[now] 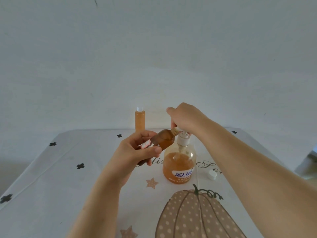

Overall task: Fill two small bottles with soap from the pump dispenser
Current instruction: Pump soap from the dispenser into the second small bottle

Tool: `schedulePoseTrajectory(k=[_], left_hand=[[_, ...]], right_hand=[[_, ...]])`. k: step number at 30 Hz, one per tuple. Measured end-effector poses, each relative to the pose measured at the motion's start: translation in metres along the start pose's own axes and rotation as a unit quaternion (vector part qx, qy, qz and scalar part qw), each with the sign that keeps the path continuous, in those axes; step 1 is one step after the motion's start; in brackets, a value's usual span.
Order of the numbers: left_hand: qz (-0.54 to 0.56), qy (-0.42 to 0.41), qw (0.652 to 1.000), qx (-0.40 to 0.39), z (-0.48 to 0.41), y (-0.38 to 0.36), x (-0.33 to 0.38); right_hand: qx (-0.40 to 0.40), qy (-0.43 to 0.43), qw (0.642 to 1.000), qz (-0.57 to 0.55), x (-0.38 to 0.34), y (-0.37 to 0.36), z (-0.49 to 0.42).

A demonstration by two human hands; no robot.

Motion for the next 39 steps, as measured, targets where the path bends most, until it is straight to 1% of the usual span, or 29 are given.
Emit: schedulePoseTrajectory(k=[8, 12, 17, 25, 33, 39], left_hand=[[0.006, -0.002, 1.000, 0.006, -0.002, 0.001, -0.001], [-0.029, 0.015, 0.999, 0.013, -0.002, 0.007, -0.003], [-0.036, 0.033, 0.999, 0.014, -0.004, 0.009, -0.007], [-0.014, 0.030, 0.999, 0.008, -0.003, 0.005, -0.007], [-0.001, 0.016, 1.000, 0.009, -0.003, 0.002, -0.007], [-0.022, 0.020, 1.000, 0.007, -0.005, 0.007, -0.010]], right_hand=[[0.015, 0.005, 1.000, 0.000, 0.002, -0.007, -0.007], [0.041, 0.003, 0.999, 0.000, 0.006, -0.015, -0.009], [0.050, 0.004, 0.999, -0.012, 0.007, -0.018, -0.011], [0.038, 0.004, 0.999, -0.024, 0.004, -0.011, -0.009], [0.012, 0.029, 0.999, -0.020, 0.001, -0.006, -0.008], [0.032, 0.028, 0.999, -0.009, 0.004, -0.016, -0.015]])
Point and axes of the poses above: each hand's wrist, its own z-axis away from the middle knuckle, its own y-axis out of the back of the hand, x = y × z, the point moved 5 cm from there along -z, towards the middle knuckle, and after that the axes turned 14 degrees about z, right-handed, at the moved point
